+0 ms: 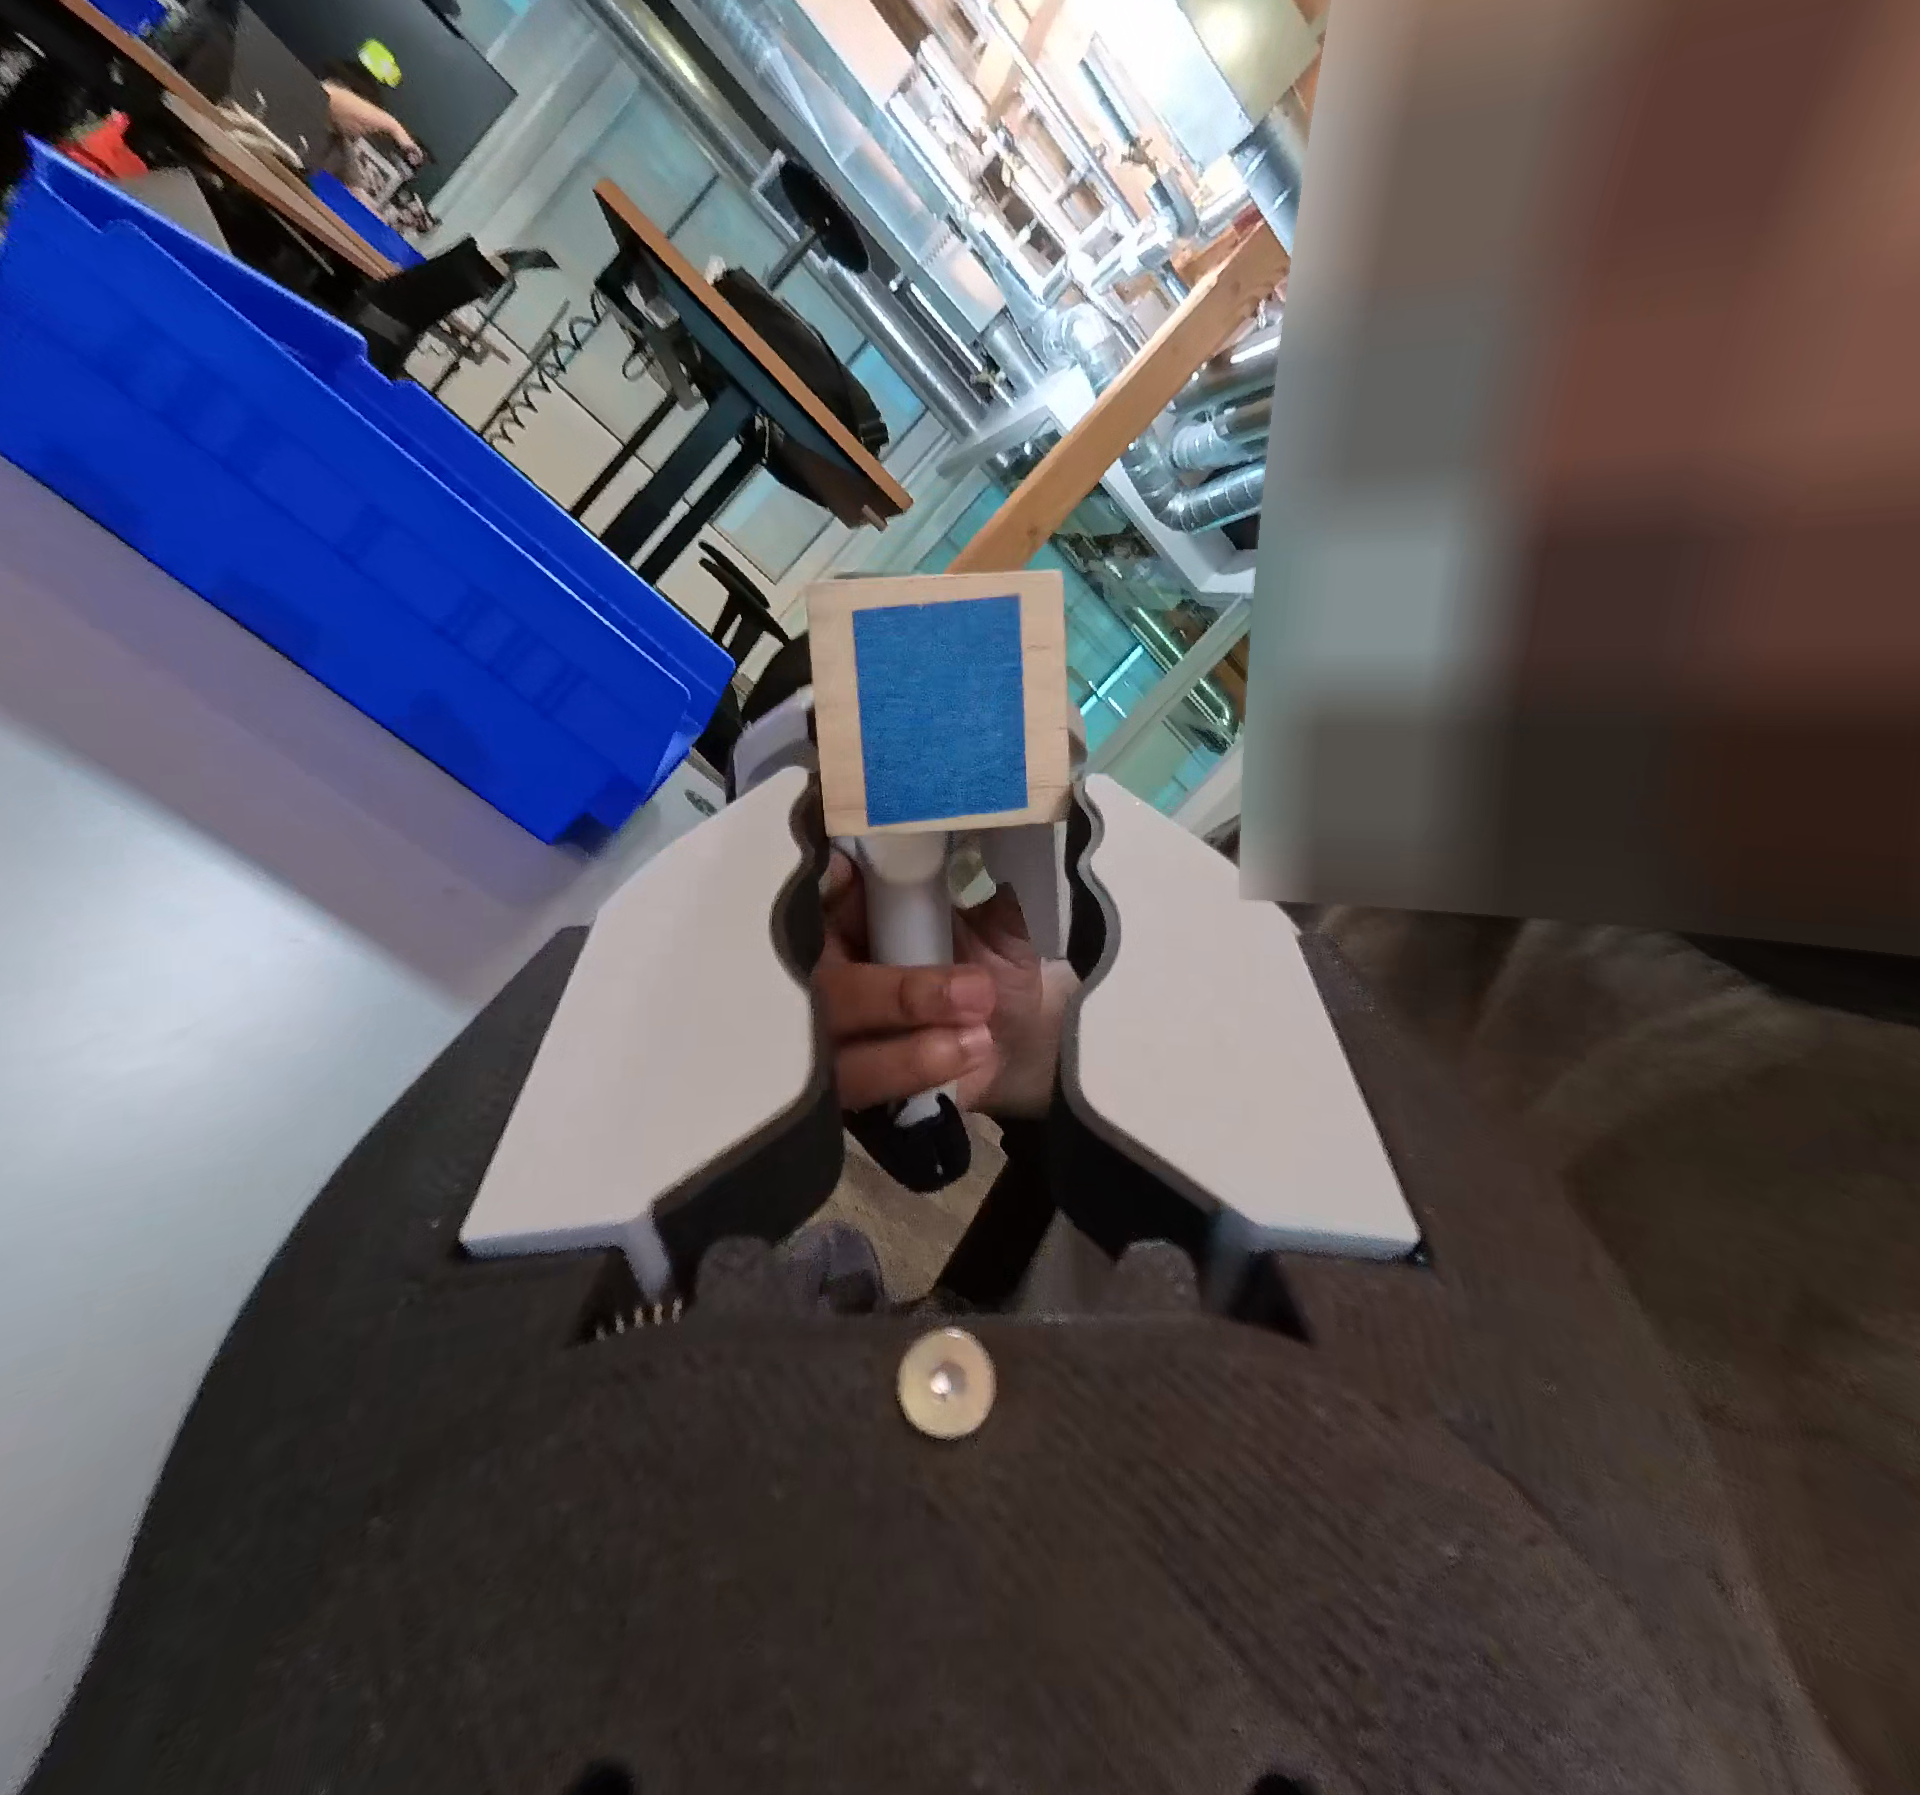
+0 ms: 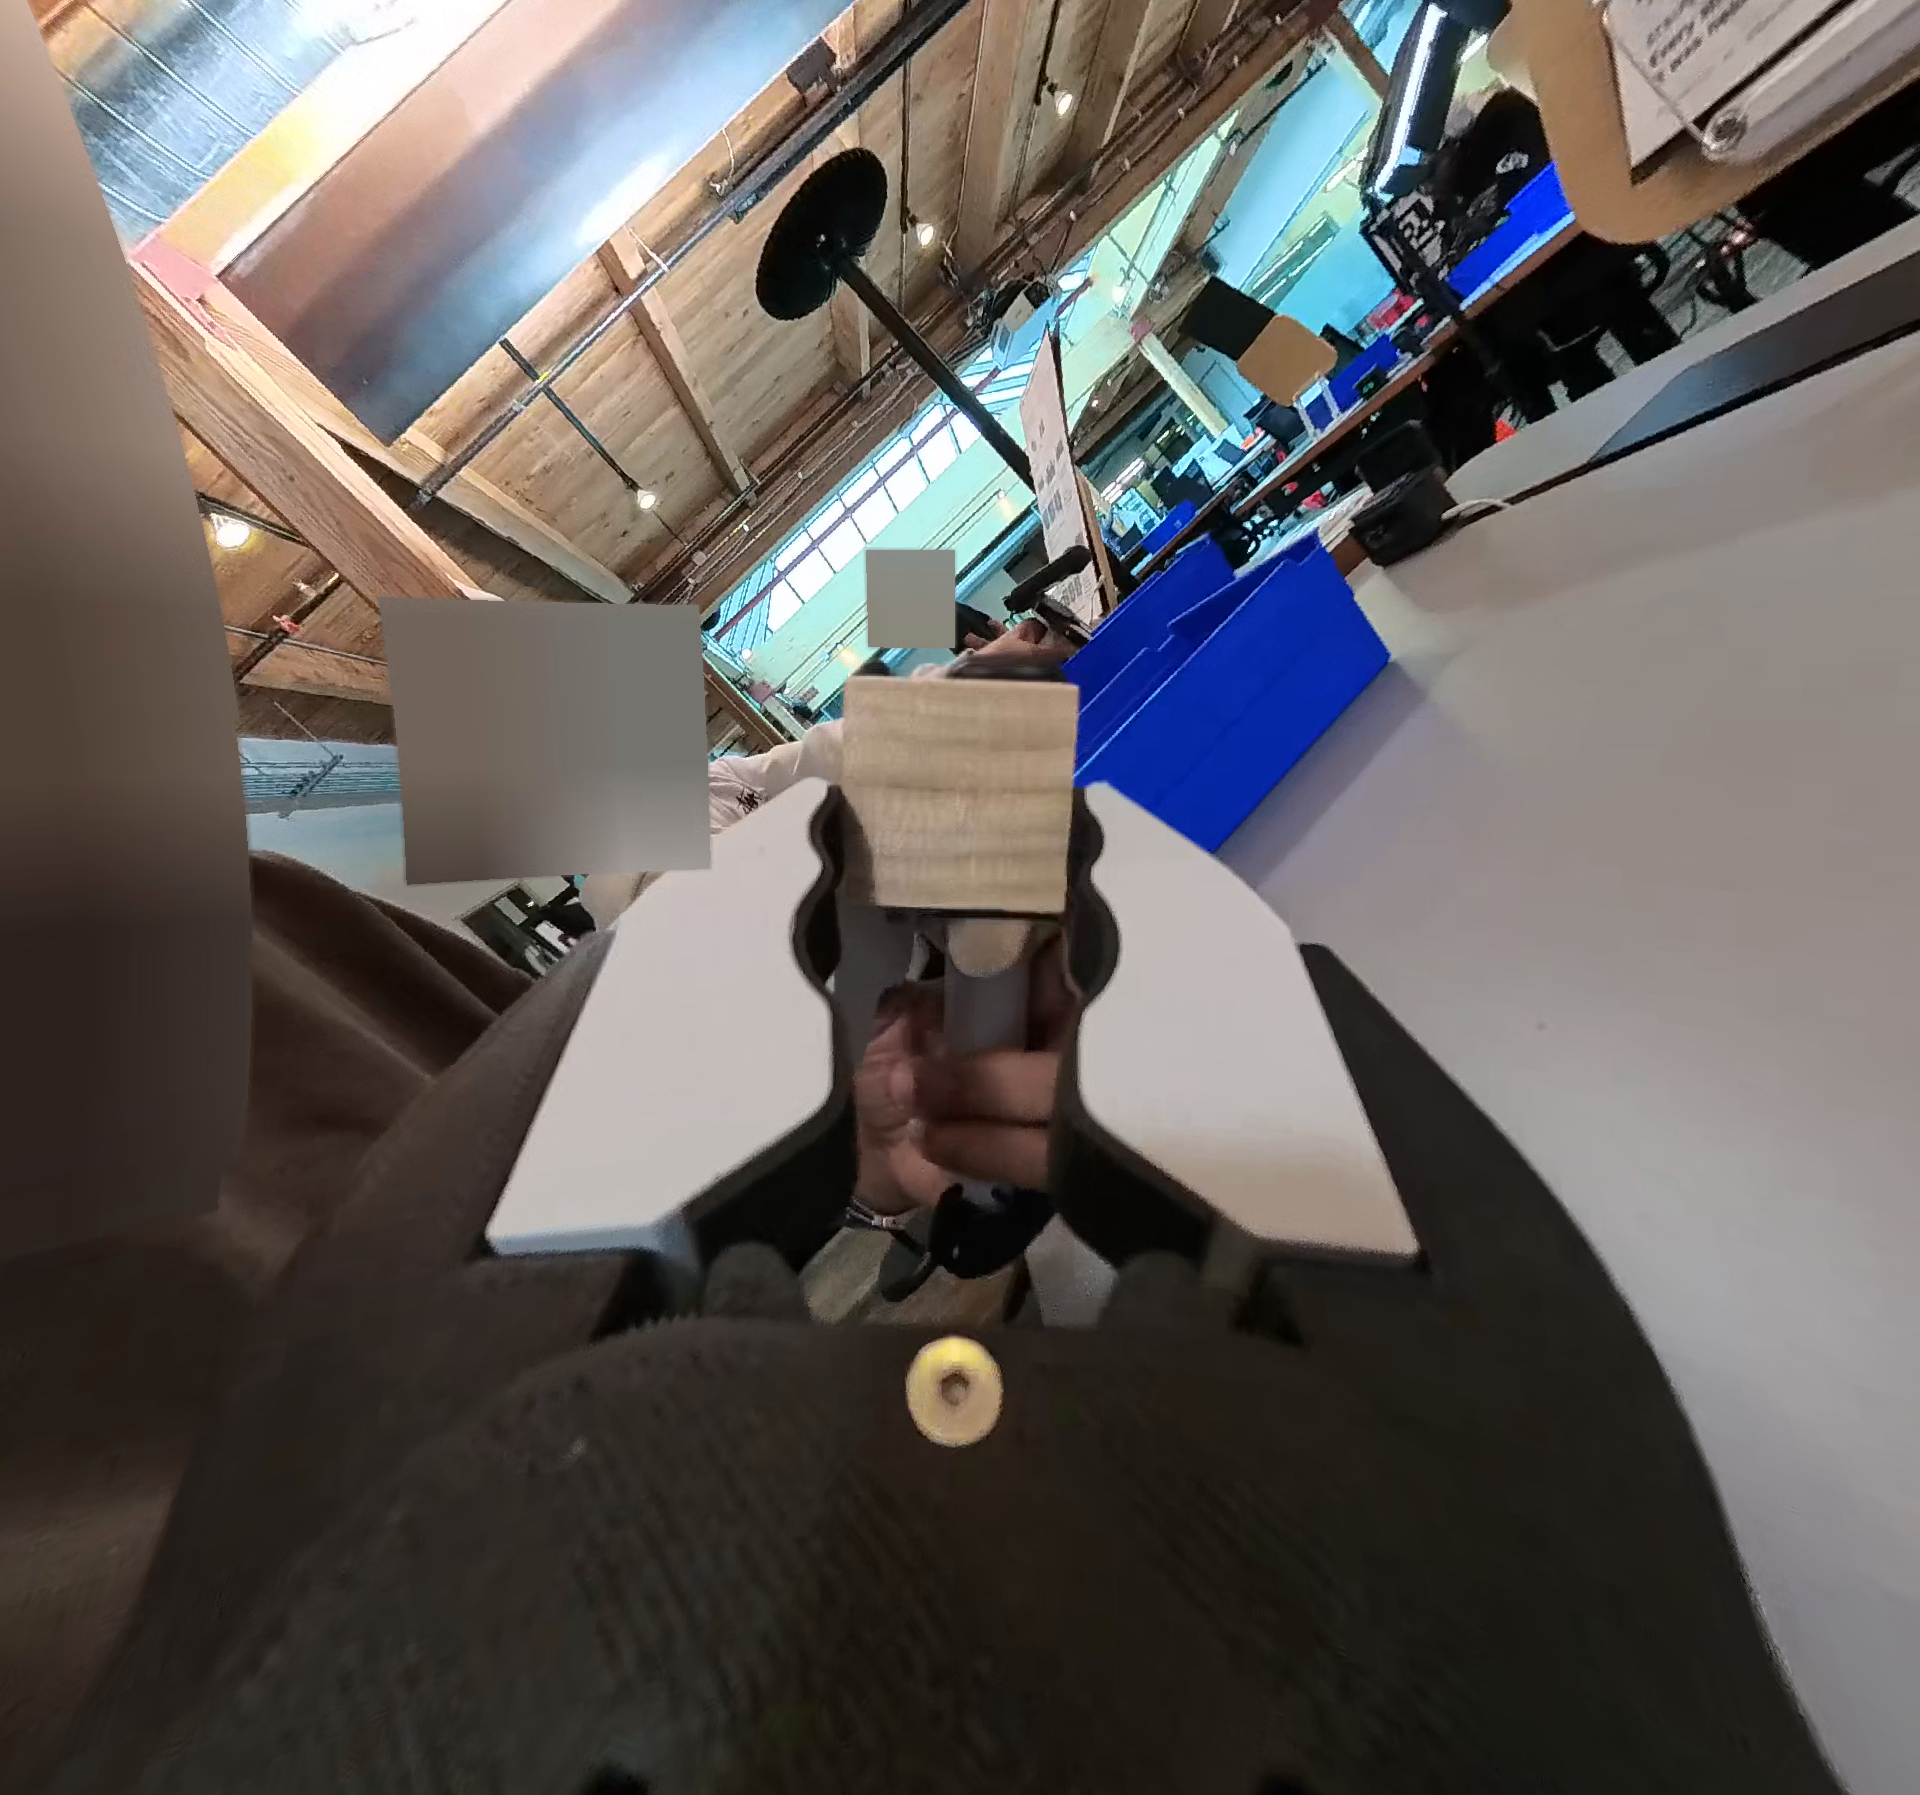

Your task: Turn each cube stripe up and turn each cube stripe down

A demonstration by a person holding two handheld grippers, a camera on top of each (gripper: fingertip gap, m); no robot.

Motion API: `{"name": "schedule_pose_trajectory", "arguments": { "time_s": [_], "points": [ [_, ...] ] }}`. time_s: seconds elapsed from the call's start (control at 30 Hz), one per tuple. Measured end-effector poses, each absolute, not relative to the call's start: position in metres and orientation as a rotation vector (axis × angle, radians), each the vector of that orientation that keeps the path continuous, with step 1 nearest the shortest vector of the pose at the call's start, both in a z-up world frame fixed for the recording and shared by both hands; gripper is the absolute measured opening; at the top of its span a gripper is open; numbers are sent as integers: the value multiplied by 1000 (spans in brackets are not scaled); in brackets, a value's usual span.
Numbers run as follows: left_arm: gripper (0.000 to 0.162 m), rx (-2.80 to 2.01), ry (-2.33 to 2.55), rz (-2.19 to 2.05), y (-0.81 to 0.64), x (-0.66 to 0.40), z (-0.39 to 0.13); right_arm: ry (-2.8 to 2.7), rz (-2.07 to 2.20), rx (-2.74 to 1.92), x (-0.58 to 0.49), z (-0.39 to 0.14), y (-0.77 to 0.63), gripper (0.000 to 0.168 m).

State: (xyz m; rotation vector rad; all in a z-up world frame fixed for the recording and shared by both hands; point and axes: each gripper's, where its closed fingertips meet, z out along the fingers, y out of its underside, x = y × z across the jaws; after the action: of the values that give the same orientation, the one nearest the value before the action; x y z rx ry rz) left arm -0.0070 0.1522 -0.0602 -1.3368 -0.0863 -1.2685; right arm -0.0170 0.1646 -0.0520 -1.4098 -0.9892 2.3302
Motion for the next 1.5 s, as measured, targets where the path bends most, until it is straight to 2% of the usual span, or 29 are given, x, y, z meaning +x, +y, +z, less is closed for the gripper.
{"name": "schedule_pose_trajectory", "arguments": {
  "time_s": [0.1, 0.17, 0.3, 0.5, 0.7, 0.93, 1.1, 1.37, 1.43, 1.5],
  "points": [
    [44, -1343, -98, -1292, 153, -4, -62, -1041, 2300, -1378, -15, -51, 165, 42],
    [51, -1354, -125, -1289, 155, -7, -64, -1047, 2279, -1349, -13, -46, 169, 41],
    [55, -1376, -150, -1289, 155, -12, -69, -997, 2179, -1273, -4, -19, 198, 42],
    [56, -1424, -157, -1305, 159, -6, -78, -958, 1590, -1300, 23, 8, 306, 42],
    [55, -1484, -114, -1316, 160, 11, -83, -909, 1220, -1603, 60, -34, 424, 42],
    [56, -1547, -52, -1274, 160, 24, -87, -1038, 540, -2091, 96, -140, 527, 42],
    [55, -1542, -62, -1295, 160, 23, -87, -1109, 382, -2321, 102, -191, 546, 43],
    [55, -1534, -82, -1312, 159, 19, -87, -1056, 325, -2323, 106, -193, 556, 43],
    [55, -1533, -87, -1330, 159, 21, -87, -1050, 309, -2319, 110, -188, 557, 60],
    [55, -1535, -84, -1332, 158, 23, -87, -1031, 336, -2266, 112, -166, 556, 67]
  ]
}}
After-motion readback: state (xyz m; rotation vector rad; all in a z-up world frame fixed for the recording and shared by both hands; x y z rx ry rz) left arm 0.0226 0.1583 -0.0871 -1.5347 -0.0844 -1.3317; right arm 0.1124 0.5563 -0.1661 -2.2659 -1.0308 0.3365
